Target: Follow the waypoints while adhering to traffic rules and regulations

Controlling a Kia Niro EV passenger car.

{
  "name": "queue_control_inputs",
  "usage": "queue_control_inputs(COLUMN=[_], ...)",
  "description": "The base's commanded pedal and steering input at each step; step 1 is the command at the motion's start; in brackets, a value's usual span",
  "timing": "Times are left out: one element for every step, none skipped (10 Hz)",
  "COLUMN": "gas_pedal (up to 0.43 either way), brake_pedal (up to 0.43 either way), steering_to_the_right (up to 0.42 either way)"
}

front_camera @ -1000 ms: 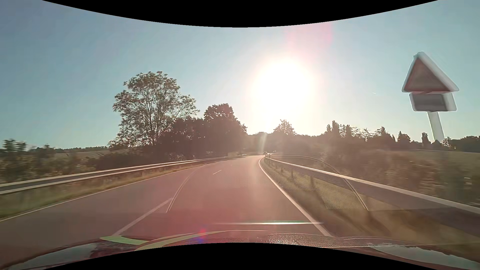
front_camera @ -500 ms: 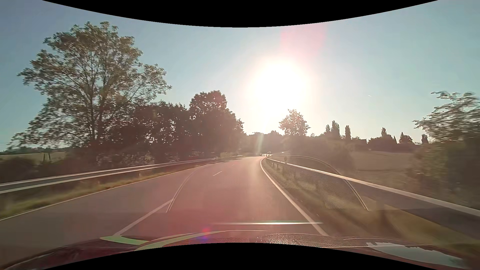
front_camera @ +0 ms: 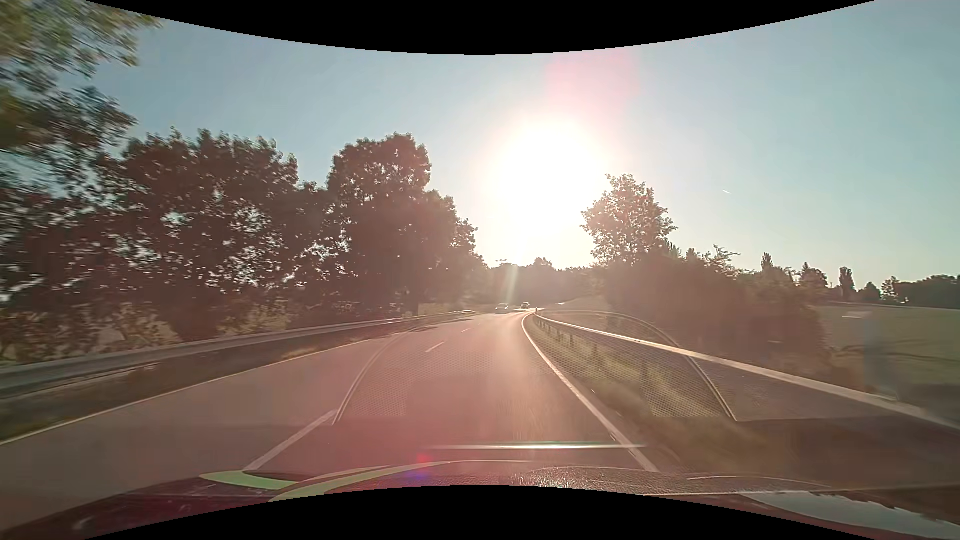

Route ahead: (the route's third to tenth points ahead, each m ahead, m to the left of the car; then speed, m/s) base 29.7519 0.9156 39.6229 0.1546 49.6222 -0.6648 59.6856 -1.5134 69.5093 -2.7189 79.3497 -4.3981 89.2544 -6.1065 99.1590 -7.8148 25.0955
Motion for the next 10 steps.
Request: queue_control_inputs(gas_pedal=[0.248,0.248,0.248,0.248,0.248,0.248,0.248,0.248,0.26,0.26], brake_pedal=[0.0,0.0,0.0,0.0,0.0,0.0,0.0,0.0,0.0,0.0], steering_to_the_right=[0.014,0.014,0.014,0.014,0.014,0.013,0.013,0.014,0.014,0.014])
